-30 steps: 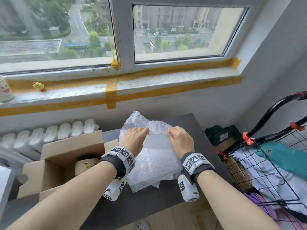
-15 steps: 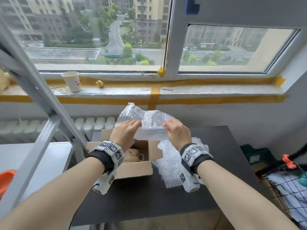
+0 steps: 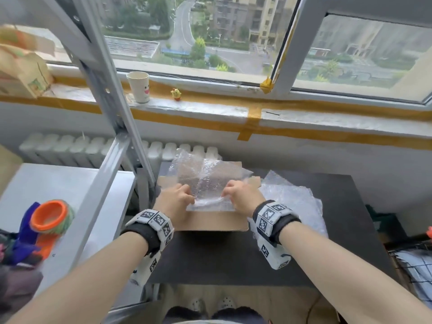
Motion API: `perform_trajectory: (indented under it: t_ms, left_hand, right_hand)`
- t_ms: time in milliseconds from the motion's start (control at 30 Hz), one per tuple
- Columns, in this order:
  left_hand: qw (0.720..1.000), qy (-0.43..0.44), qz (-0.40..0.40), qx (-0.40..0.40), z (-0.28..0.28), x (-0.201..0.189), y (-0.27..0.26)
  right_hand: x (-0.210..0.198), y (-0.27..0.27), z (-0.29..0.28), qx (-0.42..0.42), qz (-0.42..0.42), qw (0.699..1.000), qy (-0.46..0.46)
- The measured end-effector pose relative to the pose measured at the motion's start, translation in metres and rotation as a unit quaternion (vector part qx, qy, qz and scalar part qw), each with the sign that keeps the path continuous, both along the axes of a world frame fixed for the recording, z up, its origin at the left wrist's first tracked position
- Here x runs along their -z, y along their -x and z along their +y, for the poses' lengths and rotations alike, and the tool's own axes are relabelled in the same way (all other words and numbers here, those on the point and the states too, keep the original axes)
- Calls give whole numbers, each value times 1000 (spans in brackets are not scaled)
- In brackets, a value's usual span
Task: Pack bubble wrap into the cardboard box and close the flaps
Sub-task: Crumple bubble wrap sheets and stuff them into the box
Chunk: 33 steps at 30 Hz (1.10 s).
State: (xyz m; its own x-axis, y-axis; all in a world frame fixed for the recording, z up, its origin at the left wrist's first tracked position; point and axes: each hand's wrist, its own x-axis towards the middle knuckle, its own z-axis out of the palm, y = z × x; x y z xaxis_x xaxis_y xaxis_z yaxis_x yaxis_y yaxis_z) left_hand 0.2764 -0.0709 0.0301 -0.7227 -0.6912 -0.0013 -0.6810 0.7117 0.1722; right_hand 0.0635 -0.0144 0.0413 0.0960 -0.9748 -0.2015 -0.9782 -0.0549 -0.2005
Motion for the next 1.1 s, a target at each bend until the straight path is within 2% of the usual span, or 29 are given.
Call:
perform_trajectory:
  t_ms: [100,233,333,400,500,600,667,800,933,1100]
  left_hand:
    - [995,-41,-88,12,0,3,4]
    - [986,-124,-108,-8,1,12,12]
    - [985,-133,-109,6,2,19,18]
    - [996,-80,-30,27,5,17,21]
    - [990,131,30,48,3,15,17]
    - [986,160,9,43,-4,19,15]
    - [992,122,-32,14,-6,20,19]
    - [995,20,-88,-31,-5,20,32]
    - [992,-25,-123,-31,-13,25,45]
    - [966,-173,-186,-44,-26,27,57]
  right_hand:
    - [1,-7,-2,9,17,996,-91]
    - [0,-14,-6,22,7,985,-170]
    - [0,-17,-7,24,9,977,-210]
    - [2,-19,-7,35,13,978,-204]
    - [-3,-20,-4,56,33,992,-112]
    - [-7,-19,0,60,12,998,22]
    - [-5,-19,-2,56,-18,998,13]
    - [7,-22,-16,83,-76,986,-125]
    - [21,-23,-26,109,-93,966,-214]
    - [31,-21,-36,128,-90,953,-261]
